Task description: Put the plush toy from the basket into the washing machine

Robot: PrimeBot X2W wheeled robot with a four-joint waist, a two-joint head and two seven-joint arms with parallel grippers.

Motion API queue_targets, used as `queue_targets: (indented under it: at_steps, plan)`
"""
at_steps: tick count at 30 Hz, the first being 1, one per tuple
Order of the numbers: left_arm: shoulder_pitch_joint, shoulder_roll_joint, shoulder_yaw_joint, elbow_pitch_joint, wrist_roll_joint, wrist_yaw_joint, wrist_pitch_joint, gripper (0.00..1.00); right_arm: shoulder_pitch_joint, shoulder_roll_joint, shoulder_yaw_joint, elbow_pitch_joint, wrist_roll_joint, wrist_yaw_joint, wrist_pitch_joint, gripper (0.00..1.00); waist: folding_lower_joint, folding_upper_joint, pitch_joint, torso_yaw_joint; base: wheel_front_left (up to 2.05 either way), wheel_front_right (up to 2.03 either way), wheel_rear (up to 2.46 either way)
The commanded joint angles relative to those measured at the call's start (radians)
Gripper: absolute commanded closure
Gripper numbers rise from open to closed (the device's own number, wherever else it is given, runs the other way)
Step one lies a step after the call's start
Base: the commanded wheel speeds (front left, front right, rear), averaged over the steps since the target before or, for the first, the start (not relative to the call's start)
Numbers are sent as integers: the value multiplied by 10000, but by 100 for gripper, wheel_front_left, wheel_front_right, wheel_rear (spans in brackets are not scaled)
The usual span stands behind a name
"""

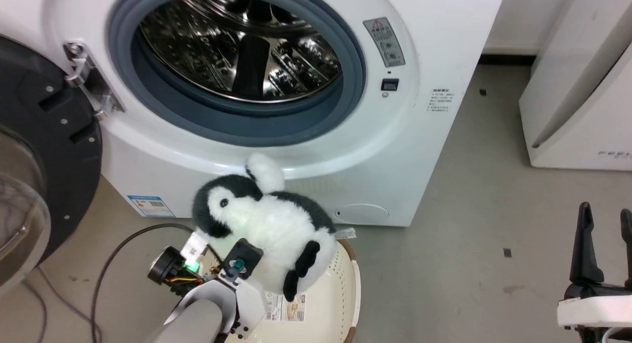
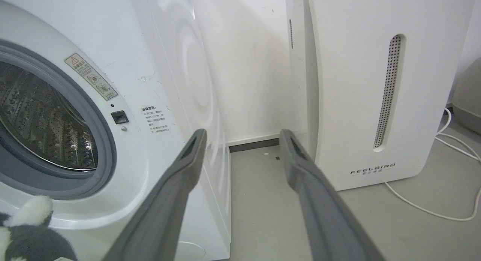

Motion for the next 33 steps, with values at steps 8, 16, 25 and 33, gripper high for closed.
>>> queue_targets:
  at_steps: [8,16,25,33]
  plan:
    - [380,687,811,-2041,-145,674,-82,100,260,-10,-62,-14,-28,-7,-46,0,1,0,-333,177,0,0,0]
    - [85,1061,1755,-3054,-313,943,-83,100,218,-10,127,-29,-9,-7,-46,0,1,0,-240,-52,0,0,0]
    - [-663,1288,2662,-3180,-290,1028,-83,100,-123,-10,153,-116,5,-7,-46,0,1,0,510,-705,0,0,0]
    - [-1815,1405,3227,-2735,-127,882,-83,100,-612,-10,255,-141,64,-7,-46,0,1,0,1471,-1286,0,0,0]
